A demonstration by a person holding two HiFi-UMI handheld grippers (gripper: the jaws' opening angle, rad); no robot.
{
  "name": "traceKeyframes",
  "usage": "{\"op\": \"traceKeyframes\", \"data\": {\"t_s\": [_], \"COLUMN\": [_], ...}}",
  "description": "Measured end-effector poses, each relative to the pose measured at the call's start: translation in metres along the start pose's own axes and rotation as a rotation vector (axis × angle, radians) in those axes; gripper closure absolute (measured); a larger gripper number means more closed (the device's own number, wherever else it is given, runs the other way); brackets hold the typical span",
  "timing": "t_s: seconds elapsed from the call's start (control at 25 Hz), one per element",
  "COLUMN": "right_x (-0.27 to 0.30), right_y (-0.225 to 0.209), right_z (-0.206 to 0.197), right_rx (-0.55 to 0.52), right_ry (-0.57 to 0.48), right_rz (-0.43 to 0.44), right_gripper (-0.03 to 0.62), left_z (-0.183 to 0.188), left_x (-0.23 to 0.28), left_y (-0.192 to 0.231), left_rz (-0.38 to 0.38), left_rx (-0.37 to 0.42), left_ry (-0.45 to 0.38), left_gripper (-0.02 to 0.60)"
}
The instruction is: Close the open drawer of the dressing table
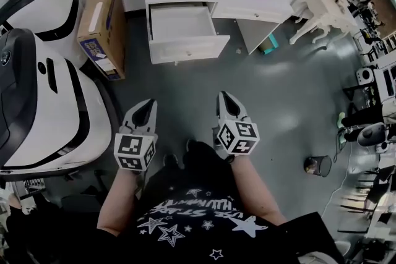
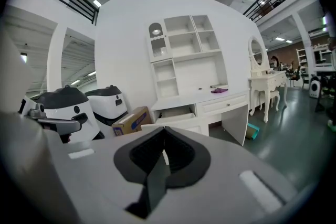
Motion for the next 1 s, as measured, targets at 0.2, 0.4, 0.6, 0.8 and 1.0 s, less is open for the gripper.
{"op": "traceKeyframes", "data": {"t_s": [0.2, 0.4, 0.6, 0.8, 1.0], "right_x": [0.036, 0.091, 0.145, 0.196, 0.242], "right_y": [-0.015, -0.029, -0.044, -0.052, -0.045], "right_z": [-0.006, 0.01, 0.01, -0.01, -0.037], "right_rx": [0.029, 0.051, 0.026, -0.016, -0.074], "right_ry": [0.017, 0.022, 0.079, 0.167, 0.243], "right_rz": [-0.02, 0.009, 0.033, 0.057, 0.103], "right_gripper": [0.591, 0.591, 0.589, 0.589, 0.589], "left_z": [0.001, 0.013, 0.018, 0.016, -0.003], "left_x": [0.026, 0.06, 0.104, 0.147, 0.181], "left_y": [0.007, 0.028, 0.045, 0.061, 0.076], "left_rz": [-0.008, 0.049, 0.077, 0.108, 0.13], "left_rx": [-0.004, -0.013, -0.024, -0.036, -0.053], "left_ry": [0.031, 0.047, 0.079, 0.099, 0.152], "left_gripper": [0.572, 0.572, 0.572, 0.572, 0.572]}}
Point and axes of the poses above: the fingertips, and each gripper's own axes: x forward along the fingers, y to its left, z out of its top, the point moved 1 cm from there along -x, backward along the fingers, and after that the axes turned 9 degrees about y, right-handed, at the moved point
